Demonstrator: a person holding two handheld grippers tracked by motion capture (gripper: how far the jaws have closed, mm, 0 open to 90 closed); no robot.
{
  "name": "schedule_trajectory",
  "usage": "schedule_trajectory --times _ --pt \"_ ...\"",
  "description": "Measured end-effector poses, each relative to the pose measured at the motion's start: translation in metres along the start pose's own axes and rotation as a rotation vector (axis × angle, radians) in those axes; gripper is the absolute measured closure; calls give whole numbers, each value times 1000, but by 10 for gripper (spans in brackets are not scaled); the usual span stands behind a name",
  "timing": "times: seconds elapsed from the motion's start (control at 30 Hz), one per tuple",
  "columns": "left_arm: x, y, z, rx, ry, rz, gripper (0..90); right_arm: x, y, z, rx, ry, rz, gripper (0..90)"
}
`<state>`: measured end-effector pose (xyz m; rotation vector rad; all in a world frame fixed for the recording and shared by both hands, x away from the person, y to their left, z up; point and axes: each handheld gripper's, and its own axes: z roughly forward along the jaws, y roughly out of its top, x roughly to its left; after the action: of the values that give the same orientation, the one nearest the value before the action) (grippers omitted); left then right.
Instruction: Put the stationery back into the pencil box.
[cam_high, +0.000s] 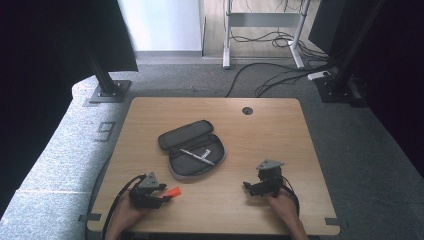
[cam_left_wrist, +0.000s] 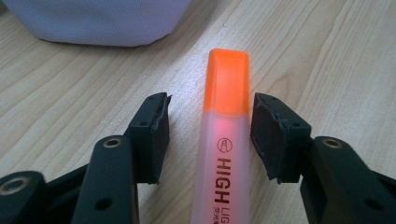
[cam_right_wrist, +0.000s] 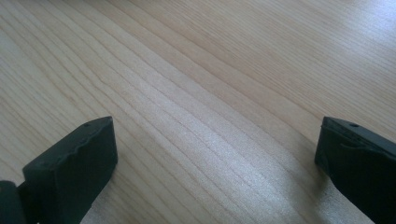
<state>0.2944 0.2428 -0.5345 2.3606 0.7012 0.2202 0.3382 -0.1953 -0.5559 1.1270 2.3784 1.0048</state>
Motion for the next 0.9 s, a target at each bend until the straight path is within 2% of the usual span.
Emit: schedule_trajectory --times 0.1,0.17,0.3,0.67,0.9 --pt "-1 0 0 -2 4 11 526 0 0 0 0 0 0 0" --pt "-1 0 0 -4 1 16 583 0 0 0 0 0 0 0" --pt "-1 -1 0 -8 0 12 657 0 0 0 0 0 0 0" --pt "5 0 -3 -18 -45 -37 672 0 0 0 0 0 0 0" --pt "8 1 -13 -71 -69 -72 672 0 0 0 0 0 0 0"
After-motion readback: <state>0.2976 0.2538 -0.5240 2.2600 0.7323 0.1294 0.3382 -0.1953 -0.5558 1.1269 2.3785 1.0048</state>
